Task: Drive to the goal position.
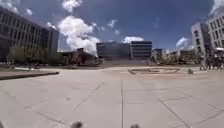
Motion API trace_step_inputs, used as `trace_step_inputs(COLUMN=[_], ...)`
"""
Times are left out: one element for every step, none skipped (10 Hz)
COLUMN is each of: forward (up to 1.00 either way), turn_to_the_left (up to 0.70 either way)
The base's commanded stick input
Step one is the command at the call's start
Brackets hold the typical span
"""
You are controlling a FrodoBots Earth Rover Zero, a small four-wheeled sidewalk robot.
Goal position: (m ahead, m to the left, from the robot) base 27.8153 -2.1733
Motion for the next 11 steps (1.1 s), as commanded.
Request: trace_step_inputs(forward=[0.70, 0.70, 0.70, 0.70, 0.70, 0.70, 0.70, 0.70, 0.70, 0.70, 0.70], turn_to_the_left=[0.00, 0.00, 0.00, 0.00, 0.00, 0.00, 0.00, 0.00, 0.00, 0.00, 0.00])
